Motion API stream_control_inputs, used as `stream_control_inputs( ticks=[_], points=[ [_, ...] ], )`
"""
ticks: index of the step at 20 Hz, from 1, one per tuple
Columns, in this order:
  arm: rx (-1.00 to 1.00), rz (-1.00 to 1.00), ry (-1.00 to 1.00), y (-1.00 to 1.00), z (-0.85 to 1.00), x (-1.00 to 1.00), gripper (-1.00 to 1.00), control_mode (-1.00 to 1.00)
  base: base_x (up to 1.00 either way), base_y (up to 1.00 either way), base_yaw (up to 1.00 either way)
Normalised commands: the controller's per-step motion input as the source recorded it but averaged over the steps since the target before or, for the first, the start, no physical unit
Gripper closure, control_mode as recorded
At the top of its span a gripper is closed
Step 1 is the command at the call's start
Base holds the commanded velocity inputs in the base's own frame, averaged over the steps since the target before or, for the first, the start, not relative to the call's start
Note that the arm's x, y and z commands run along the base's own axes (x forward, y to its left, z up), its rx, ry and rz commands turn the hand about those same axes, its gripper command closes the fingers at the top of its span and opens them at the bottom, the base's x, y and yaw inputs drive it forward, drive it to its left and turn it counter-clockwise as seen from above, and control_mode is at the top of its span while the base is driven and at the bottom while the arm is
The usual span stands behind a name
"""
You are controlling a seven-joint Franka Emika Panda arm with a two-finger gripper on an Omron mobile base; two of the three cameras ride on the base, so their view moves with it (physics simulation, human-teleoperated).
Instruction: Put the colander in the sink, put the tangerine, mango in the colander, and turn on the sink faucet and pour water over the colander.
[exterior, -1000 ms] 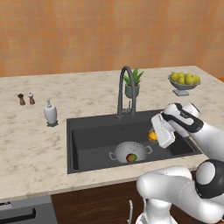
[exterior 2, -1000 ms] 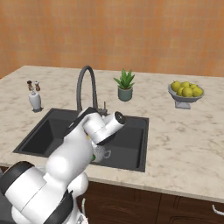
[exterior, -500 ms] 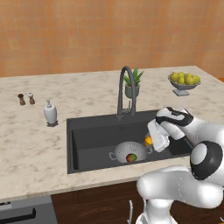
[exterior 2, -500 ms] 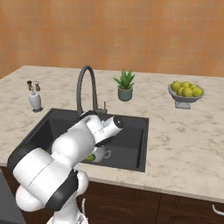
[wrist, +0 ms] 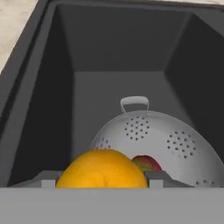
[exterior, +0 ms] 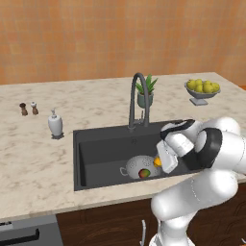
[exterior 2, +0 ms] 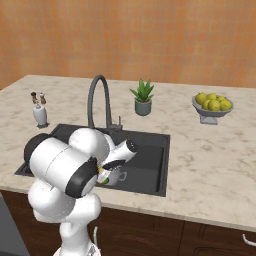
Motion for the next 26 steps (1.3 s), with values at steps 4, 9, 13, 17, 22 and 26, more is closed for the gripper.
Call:
stream_control_inputs(
  ticks=[4,9,13,17,22,26],
  points=[
    [0.0,0.0,0.03,0.03,-0.4,0.31,1.0,-1.0,0.0,0.0,0.0],
    [0.0,0.02,0.0,0.0,-0.42,0.34,1.0,-1.0,0.0,0.0,0.0],
    [0.0,0.03,0.0,0.0,-0.45,0.21,1.0,-1.0,0.0,0.0,0.0],
    [0.0,0.03,0.0,0.0,-0.47,0.03,1.0,-1.0,0.0,0.0,0.0],
    [0.0,0.01,-0.01,0.05,-0.37,0.03,1.0,-1.0,0.0,0.0,0.0],
    [0.0,0.0,-0.03,0.12,-0.26,0.15,1.0,-1.0,0.0,0.0,0.0]
  ],
)
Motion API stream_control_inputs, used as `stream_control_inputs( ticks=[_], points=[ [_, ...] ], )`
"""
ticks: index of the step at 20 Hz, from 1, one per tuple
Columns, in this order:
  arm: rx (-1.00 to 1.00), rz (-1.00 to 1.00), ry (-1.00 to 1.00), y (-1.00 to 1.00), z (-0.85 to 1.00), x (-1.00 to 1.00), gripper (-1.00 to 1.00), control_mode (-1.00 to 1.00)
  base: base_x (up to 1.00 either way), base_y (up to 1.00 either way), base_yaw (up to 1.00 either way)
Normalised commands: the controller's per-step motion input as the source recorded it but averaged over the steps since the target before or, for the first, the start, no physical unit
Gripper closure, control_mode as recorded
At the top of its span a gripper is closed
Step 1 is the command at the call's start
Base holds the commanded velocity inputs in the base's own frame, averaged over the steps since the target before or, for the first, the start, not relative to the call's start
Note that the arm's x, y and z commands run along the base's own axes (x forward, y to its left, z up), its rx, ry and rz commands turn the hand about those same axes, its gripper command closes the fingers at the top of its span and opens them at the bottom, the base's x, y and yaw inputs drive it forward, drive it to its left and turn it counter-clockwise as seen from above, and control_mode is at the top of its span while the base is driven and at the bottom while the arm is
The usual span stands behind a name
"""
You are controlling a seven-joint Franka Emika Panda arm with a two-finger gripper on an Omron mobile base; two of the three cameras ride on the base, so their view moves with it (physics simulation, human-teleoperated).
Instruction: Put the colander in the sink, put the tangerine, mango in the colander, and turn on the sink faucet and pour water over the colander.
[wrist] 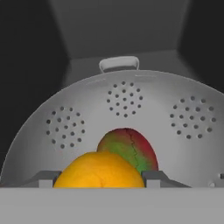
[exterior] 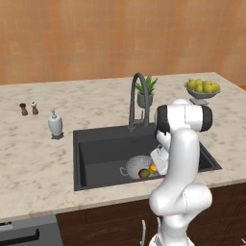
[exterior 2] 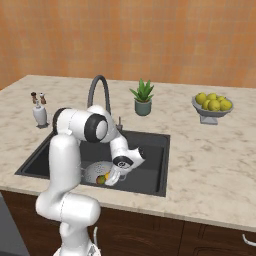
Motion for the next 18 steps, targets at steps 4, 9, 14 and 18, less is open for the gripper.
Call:
stream_control_inputs(
  ticks=[4,9,14,18],
  points=[
    [0.0,0.0,-0.01,0.1,-0.17,0.24,1.0,-1.0,0.0,0.0,0.0],
    [0.0,0.0,-0.01,0.03,-0.17,0.22,1.0,-1.0,0.0,0.0,0.0],
    [0.0,0.0,-0.02,0.03,-0.14,0.12,-1.0,-1.0,0.0,0.0,0.0],
    [0.0,0.0,-0.07,0.02,-0.01,0.0,-1.0,-1.0,0.0,0.0,0.0]
  ],
)
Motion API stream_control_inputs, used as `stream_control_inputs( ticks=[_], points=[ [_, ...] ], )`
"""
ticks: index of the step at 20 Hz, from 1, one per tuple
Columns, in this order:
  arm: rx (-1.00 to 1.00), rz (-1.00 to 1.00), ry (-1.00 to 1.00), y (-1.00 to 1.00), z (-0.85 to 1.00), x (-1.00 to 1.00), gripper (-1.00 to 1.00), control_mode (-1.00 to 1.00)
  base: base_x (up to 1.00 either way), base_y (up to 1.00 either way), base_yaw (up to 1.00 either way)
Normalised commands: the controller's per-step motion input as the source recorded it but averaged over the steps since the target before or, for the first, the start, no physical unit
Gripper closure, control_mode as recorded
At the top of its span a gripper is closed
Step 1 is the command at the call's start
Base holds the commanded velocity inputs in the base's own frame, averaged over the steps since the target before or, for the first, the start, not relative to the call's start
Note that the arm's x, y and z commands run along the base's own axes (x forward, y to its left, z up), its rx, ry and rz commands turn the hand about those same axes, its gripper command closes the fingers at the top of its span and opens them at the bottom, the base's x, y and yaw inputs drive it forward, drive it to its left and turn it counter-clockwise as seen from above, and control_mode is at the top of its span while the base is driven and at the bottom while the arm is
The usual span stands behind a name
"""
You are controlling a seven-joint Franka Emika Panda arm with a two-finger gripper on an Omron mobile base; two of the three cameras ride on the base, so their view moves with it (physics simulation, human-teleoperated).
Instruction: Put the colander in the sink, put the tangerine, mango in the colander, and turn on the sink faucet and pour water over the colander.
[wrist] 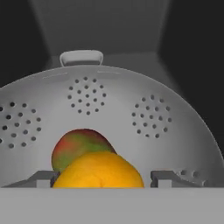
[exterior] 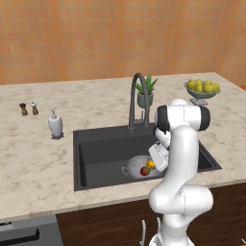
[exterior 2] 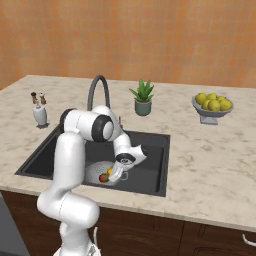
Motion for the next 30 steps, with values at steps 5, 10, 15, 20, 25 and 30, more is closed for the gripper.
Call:
stream_control_inputs(
  ticks=[5,10,15,20,25,30],
  points=[
    [0.01,0.0,-0.14,0.07,0.06,0.0,-1.0,-1.0,0.0,0.0,0.0],
    [0.03,0.0,-0.16,0.16,0.43,-0.02,-1.0,-1.0,0.0,0.0,0.0],
    [0.06,0.0,-0.24,0.05,0.75,-0.12,-1.0,-1.0,0.0,0.0,0.0],
    [0.11,0.0,-0.3,-0.04,0.79,-0.27,-1.0,-1.0,0.0,0.0,0.0],
    [0.12,0.0,-0.3,-0.24,0.76,-0.42,-1.0,-1.0,0.0,0.0,0.0],
    [0.11,0.0,-0.1,-0.18,0.84,-0.29,-1.0,-1.0,0.0,0.0,0.0]
  ],
)
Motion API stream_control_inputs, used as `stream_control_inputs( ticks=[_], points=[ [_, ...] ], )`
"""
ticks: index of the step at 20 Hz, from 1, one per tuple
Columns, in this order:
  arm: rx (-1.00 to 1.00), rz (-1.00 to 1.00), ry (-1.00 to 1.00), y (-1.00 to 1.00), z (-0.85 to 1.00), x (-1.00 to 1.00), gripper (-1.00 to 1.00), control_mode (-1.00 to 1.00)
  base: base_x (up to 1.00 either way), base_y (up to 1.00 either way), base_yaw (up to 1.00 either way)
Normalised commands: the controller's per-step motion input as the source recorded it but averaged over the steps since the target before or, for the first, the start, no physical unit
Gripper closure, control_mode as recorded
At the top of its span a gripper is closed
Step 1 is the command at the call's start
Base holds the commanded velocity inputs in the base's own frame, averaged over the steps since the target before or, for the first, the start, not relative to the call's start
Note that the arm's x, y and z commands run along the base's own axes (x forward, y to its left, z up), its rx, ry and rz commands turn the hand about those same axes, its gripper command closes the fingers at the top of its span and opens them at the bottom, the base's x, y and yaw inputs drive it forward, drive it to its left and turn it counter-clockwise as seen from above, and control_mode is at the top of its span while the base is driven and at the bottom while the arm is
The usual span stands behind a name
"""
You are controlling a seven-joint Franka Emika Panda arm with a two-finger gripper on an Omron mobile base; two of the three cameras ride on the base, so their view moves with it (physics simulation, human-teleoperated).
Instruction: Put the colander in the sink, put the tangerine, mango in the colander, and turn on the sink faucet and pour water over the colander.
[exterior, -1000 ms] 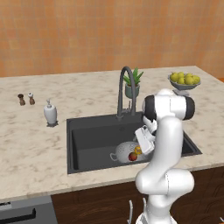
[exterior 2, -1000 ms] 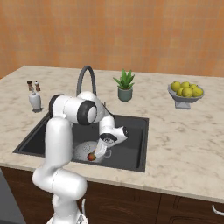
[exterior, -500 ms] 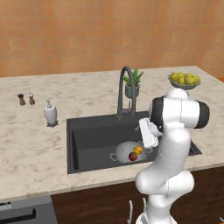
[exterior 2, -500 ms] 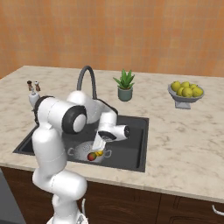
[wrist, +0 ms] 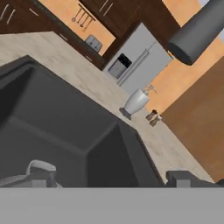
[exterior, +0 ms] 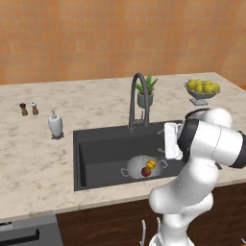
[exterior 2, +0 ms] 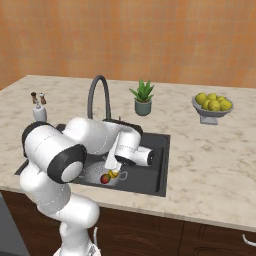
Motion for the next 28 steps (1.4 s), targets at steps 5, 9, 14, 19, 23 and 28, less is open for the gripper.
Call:
stream_control_inputs(
  ticks=[5,9,14,19,23,28],
  points=[
    [0.15,0.0,-0.01,-0.04,0.83,-0.18,-1.0,-1.0,0.0,0.0,0.0],
    [0.23,0.0,0.0,0.0,0.86,-0.11,-1.0,-1.0,0.0,0.0,0.0],
    [0.28,0.0,0.0,0.0,0.86,-0.04,-1.0,-1.0,0.0,0.0,0.0],
    [0.16,-0.01,0.21,0.0,0.35,0.0,-1.0,-1.0,0.0,0.0,0.0],
    [0.02,-0.03,0.32,0.0,0.01,0.0,-1.0,-1.0,0.0,0.0,0.0],
    [0.0,-0.04,0.16,0.0,0.0,0.02,-1.0,-1.0,0.0,0.0,0.0]
  ],
)
